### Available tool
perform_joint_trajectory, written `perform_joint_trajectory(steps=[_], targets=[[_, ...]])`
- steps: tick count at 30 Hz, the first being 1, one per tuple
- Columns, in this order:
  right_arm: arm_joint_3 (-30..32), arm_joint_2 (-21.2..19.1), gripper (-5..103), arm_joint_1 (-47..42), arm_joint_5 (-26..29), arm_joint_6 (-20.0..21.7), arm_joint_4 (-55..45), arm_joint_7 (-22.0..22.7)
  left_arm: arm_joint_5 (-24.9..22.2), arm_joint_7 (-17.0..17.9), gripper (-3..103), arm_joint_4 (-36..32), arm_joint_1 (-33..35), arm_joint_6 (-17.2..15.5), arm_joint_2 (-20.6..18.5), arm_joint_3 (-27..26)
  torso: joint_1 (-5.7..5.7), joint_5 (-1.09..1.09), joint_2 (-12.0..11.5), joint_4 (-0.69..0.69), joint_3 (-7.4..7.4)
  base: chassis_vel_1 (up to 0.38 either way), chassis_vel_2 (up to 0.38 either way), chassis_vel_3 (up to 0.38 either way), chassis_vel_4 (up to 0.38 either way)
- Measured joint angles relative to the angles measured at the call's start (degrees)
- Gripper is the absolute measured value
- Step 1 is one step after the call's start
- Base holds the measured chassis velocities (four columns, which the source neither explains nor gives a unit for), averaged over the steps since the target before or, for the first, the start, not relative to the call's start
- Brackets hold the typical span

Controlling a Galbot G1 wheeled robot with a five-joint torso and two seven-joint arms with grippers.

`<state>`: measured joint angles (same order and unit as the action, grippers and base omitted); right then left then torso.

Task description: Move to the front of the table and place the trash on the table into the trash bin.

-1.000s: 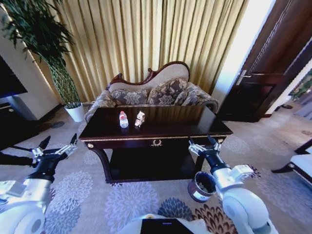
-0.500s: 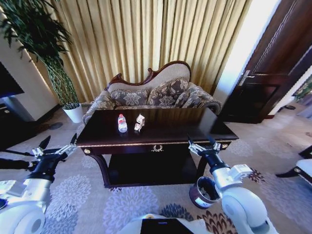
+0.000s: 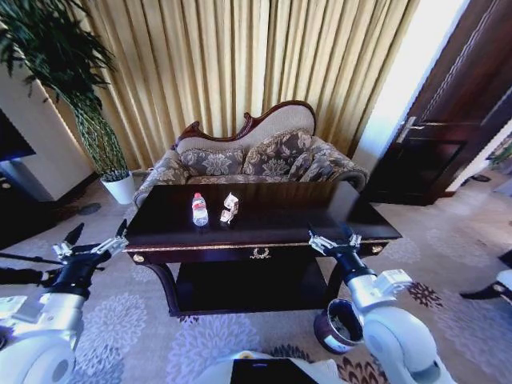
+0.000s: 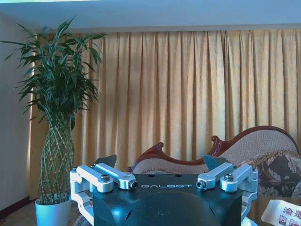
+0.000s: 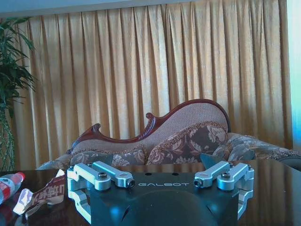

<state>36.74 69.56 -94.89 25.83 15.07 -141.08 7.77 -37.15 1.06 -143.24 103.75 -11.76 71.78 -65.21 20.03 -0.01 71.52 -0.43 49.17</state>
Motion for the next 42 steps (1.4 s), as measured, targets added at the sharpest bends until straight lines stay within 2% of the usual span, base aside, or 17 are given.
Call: perform_joint_trajectory(steps=[15, 20, 23, 26, 27, 29, 32, 35, 37, 40, 42], targets=[[-0.58, -0.69, 100, 0.13, -0.37, 0.27, -0.03, -0.01, 0.01, -0.08, 100, 0.0, -0.12, 0.0, -0.03, 0.05, 0.01, -0.01, 0.0, 0.0, 0.0, -0.078, 0.091, 0.084, -0.089], [-1.51, -3.45, 100, 2.37, 0.88, 1.89, 0.39, -0.09, 0.01, -0.11, 100, 0.0, -0.09, 0.0, -0.14, 0.05, 0.01, 0.0, 0.0, -0.01, 0.0, 0.0, 0.0, 0.0, 0.0], [-2.9, -6.99, 100, 6.94, 5.59, 4.55, 1.35, -0.08, 0.0, -0.12, 100, 0.0, 0.11, -0.01, -0.27, -0.1, -0.02, 0.0, 0.02, 0.0, -0.01, 0.0, 0.0, 0.0, 0.0], [-3.95, -8.85, 100, 9.28, 7.75, 5.5, 2.12, -0.08, 0.0, -0.12, 100, 0.0, 0.2, -0.01, -0.27, -0.13, -0.02, 0.0, 0.02, 0.01, -0.01, 0.0, 0.0, 0.0, 0.0], [-5.59, -10.85, 100, 12.0, 10.19, 6.06, 3.62, -0.08, 0.02, -0.12, 100, 0.0, 0.34, -0.02, -0.17, -0.14, -0.01, 0.0, 0.01, 0.01, 0.0, 0.0, 0.0, 0.0, 0.0], [-5.96, -11.23, 100, 12.48, 10.62, 6.14, 3.94, -0.08, 0.02, -0.12, 100, 0.0, 0.36, -0.02, -0.16, -0.14, -0.01, 0.0, 0.01, 0.01, 0.0, 0.0, 0.0, 0.0, 0.0], [-10.07, -13.97, 100, 17.28, 13.6, 7.36, 7.29, -0.09, 0.28, -0.1, 100, 0.0, 0.48, -0.03, 0.16, -0.17, -0.01, 0.0, 0.01, -0.01, 0.0, 0.0, 0.0, 0.0, 0.0], [-12.11, -14.99, 100, 19.36, 14.46, 7.72, 8.86, -0.1, 0.42, -0.09, 100, 0.0, 0.48, -0.06, 0.33, -0.21, -0.01, 0.0, 0.01, 0.0, 0.0, 0.0, 0.0, 0.0, 0.0], [-16.36, -16.6, 100, 23.81, 15.71, 8.25, 12.5, -0.05, 0.68, 0.1, 100, 0.0, 0.7, -0.13, 0.7, -0.33, -0.01, 0.0, 0.01, 0.0, 0.0, 0.0, 0.0, 0.0, 0.0], [-18.5, -17.17, 100, 26.21, 16.36, 8.4, 14.29, 0.0, 0.99, 0.14, 100, 0.0, 0.86, -0.14, 0.93, -0.43, 0.0, 0.0, 0.0, -0.01, 0.0, 0.0, 0.0, 0.0, 0.0], [-22.36, -17.62, 100, 31.15, 17.62, 8.74, 17.31, 0.17, 1.39, 0.2, 100, 0.0, 0.95, -0.16, 1.37, -0.63, 0.0, 0.0, 0.0, 0.0, 0.0, 0.0, 0.0, 0.0, 0.0]])
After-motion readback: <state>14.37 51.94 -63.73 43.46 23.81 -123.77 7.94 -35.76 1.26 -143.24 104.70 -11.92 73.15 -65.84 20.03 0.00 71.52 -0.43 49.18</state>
